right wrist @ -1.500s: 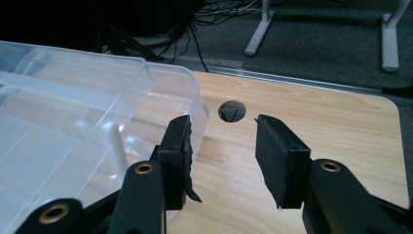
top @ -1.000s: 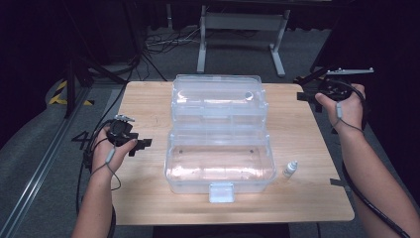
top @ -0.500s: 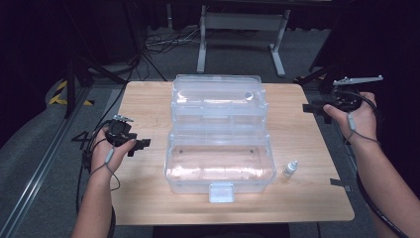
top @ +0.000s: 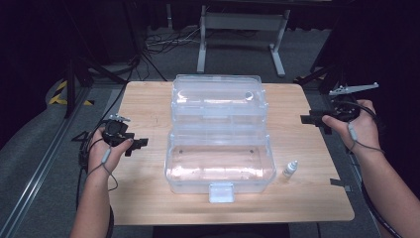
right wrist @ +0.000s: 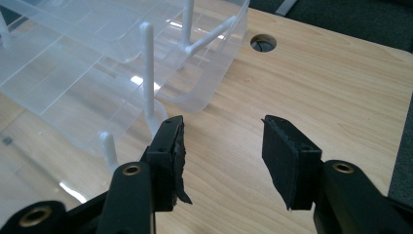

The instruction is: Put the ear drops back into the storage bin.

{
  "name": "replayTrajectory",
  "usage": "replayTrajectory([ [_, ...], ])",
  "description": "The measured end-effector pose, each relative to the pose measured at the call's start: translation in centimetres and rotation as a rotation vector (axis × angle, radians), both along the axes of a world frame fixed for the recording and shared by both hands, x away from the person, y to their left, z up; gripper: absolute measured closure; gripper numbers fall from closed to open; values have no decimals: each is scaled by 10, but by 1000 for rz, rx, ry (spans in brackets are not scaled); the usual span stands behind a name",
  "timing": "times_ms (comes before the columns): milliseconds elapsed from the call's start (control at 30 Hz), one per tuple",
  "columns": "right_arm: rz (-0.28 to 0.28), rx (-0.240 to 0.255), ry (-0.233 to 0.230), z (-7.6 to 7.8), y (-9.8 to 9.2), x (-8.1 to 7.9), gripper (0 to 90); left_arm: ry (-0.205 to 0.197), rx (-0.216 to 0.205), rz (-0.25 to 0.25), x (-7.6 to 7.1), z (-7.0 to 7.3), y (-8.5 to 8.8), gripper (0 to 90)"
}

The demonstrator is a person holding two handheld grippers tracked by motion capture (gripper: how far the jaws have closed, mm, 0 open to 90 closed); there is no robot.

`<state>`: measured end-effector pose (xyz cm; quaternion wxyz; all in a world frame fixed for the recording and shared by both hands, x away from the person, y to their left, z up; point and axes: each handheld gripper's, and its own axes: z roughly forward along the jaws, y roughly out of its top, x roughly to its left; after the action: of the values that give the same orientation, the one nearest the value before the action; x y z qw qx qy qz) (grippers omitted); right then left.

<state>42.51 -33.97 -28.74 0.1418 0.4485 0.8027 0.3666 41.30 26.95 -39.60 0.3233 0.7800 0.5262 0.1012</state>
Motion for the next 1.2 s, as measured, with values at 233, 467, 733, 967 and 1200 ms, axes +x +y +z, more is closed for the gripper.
replayTrajectory([
  [233,59,-63,41,0,3,-3,506,8,2,-1,-1,-1,1,362],
  [467,169,-135,59,-6,12,-3,505,11,10,1,-6,-2,3,361],
  [733,248,-191,79,-7,18,-1,502,17,16,4,-9,-3,5,359],
  [967,412,-339,118,-9,27,2,511,16,15,4,-10,-2,6,358],
  [1200,489,-385,130,-14,31,4,529,14,15,2,-10,-2,6,358],
])
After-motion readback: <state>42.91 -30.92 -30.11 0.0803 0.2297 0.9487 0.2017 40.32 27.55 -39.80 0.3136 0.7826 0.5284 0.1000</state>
